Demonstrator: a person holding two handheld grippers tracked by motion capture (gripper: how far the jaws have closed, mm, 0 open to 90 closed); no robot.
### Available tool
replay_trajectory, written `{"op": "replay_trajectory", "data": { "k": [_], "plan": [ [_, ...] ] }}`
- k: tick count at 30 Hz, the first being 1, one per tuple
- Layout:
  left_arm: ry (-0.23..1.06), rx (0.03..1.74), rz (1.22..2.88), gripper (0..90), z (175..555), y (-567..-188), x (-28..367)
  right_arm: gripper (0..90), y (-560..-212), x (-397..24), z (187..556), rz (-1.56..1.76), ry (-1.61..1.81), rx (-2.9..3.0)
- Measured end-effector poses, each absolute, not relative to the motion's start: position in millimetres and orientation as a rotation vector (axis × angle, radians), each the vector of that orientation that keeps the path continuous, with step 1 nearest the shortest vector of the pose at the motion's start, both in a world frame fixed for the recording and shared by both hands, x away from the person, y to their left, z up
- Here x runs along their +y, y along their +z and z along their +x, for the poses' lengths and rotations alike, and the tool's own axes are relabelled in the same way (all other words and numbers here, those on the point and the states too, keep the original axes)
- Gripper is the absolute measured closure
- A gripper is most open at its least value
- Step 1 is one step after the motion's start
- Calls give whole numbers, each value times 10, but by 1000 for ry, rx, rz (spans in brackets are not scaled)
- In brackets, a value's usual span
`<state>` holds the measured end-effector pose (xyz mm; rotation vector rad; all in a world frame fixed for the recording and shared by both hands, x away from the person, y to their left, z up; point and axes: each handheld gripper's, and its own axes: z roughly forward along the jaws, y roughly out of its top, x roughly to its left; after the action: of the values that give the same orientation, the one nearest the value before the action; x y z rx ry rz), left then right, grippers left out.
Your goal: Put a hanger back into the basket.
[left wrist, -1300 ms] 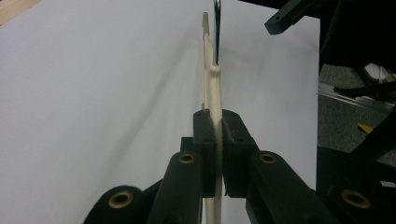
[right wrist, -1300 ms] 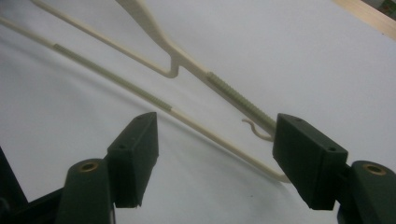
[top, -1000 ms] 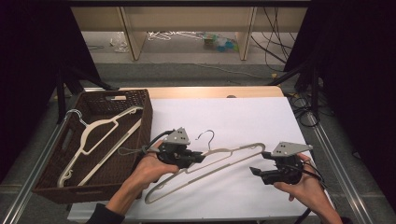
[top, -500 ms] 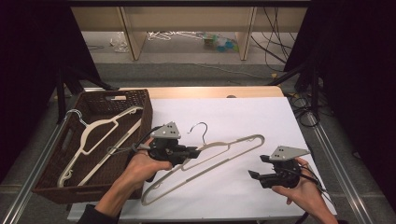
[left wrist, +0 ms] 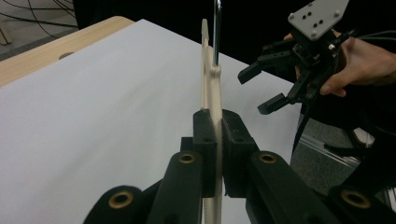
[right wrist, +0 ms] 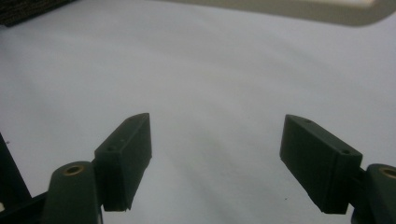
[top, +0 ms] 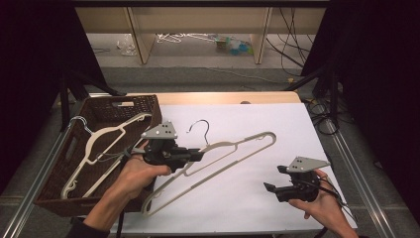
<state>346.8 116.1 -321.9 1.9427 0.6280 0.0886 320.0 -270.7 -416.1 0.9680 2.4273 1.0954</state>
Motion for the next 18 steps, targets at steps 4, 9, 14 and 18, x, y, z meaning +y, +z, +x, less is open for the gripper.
{"op": "replay_trajectory", "data": {
  "k": [4,9,14,18],
  "plan": [
    [120,641,1916,855,3454,-3097,1272,251,-4182,-2694,3195,954,1106,2424],
    [145,667,1907,856,3451,-2964,1396,248,-4194,-2686,3188,963,1101,2435],
    [180,666,1889,856,3437,-2822,1486,247,-4215,-2684,3191,949,1099,2441],
    [200,669,1890,856,3426,-2724,1562,248,-4220,-2682,3188,944,1095,2443]
  ]
}}
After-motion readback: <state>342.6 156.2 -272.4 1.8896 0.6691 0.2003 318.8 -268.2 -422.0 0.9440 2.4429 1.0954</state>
